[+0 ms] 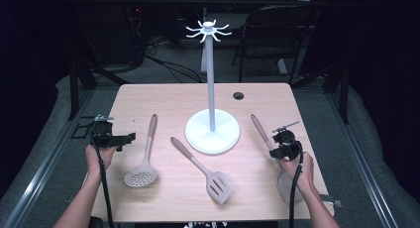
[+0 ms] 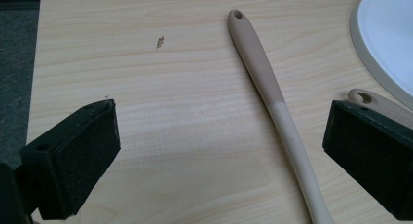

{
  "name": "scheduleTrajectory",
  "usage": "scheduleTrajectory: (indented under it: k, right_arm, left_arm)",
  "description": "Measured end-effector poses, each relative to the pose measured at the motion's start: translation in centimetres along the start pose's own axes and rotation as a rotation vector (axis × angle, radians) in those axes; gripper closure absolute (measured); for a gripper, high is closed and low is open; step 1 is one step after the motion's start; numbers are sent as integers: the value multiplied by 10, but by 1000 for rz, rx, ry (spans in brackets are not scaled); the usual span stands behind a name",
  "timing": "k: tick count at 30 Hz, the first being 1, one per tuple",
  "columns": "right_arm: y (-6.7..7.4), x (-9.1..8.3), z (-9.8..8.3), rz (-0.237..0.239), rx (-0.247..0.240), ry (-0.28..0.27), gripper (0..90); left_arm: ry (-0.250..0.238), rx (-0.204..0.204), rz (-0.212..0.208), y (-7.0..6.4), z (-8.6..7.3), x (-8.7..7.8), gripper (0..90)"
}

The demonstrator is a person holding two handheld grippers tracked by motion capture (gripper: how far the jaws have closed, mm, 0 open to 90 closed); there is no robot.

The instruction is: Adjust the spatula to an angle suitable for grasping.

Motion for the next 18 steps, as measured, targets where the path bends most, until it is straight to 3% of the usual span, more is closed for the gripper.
scheduleTrajectory:
  k: [4,18]
  right_arm:
    - [2,-11,3,6,-7,-70,789]
    - [11,-46,10,36,-35,-223,788]
  left_arm:
    - [0,9,-2,-2,1,-1,2]
    - [-41,45,-18,-15,5,-7,1]
Point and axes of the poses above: each handheld gripper's, and its own axes: x roughly forward along the jaws, z roughly out of its top, y roughly to its left, the point moved 3 cm from there along x, roughly forward along the jaws, and after that the axes turned 14 degrees about -z, right-handed, at the moved point
